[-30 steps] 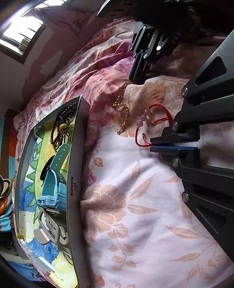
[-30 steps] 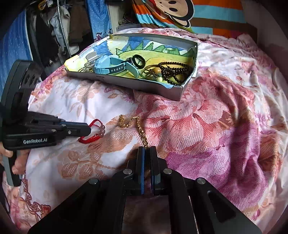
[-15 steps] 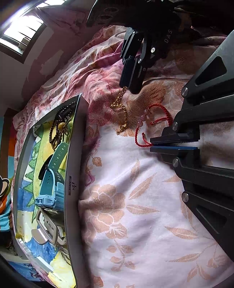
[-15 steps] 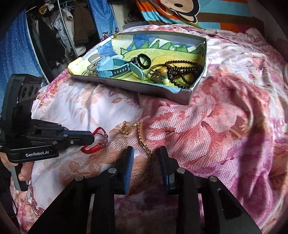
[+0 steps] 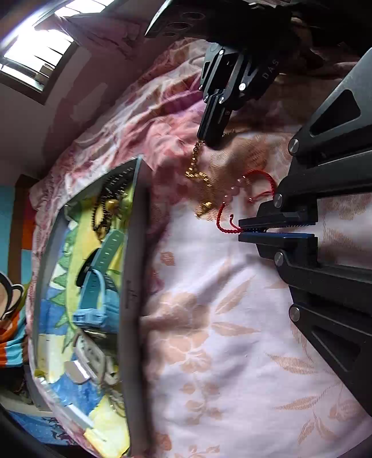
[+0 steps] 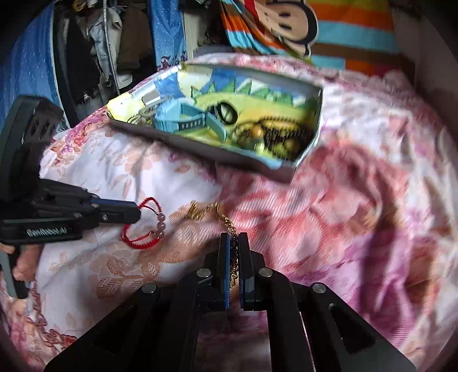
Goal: Organize jewelry
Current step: 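Carry the red bracelet and gold chain over the grey tray with both tools, then lower both items into the tray and open both tools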
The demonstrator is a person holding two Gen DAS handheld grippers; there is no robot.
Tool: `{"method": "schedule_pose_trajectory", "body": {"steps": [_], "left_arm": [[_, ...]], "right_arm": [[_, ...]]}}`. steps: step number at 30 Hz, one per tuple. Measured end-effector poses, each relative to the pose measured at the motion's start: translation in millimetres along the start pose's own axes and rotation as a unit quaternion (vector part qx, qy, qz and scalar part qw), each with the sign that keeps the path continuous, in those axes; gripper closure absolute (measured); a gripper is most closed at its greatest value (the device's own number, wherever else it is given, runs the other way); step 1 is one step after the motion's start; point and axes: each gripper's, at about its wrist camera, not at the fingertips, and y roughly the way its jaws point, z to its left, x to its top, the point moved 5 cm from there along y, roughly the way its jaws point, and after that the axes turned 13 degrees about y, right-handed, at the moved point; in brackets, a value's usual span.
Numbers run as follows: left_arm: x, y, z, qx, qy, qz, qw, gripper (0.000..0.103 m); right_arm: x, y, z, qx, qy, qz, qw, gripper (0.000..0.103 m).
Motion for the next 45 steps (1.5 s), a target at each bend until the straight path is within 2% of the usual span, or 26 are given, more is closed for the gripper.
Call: {"method": "schedule_pose_trajectory", "body": {"steps": [5,11,15,19,24,27,31,38,45], "left_arm": [[13,-21,-2,0.016,0.004,-0.045,0.9988,0.1],[42,-49,1,0.029,0.001,-0.094,0.9952,0.1],[81,-62,13,0.044,-0.005,-0.123,0.9914,0.1],[121,-66,27,0.081,-0.008,-0.153,0.985,0.1],[154,-54,53,0.116,-0.031,-0.161,0.9796,0.1],[164,-37,71,0.121,-0.045,-0.15,0.9802,0.1],[167,-13,96,0.127,-0.067,-0.123,0.982,0.1],[157,11,119,0.137,-0.082,-0.099,0.9823,0.1],[149,25,122,0.137,-0.086,-0.067,0.9846,0.1]], "right_arm": [[20,-27,2,-0.028,-0.022,-0.063,0.997,0.098],[51,-57,1,-0.035,-0.028,-0.119,0.992,0.098],[79,-67,0,-0.035,-0.026,-0.146,0.988,0.098],[119,-71,-1,-0.023,-0.013,-0.18,0.983,0.098],[165,-65,6,-0.002,-0.005,-0.213,0.977,0.098],[183,-45,10,0.006,0.0,-0.211,0.978,0.098],[190,3,8,0.028,0.026,-0.174,0.984,0.098],[159,77,5,0.035,0.051,-0.107,0.992,0.098],[136,104,-4,0.022,0.072,-0.067,0.995,0.098]]}}
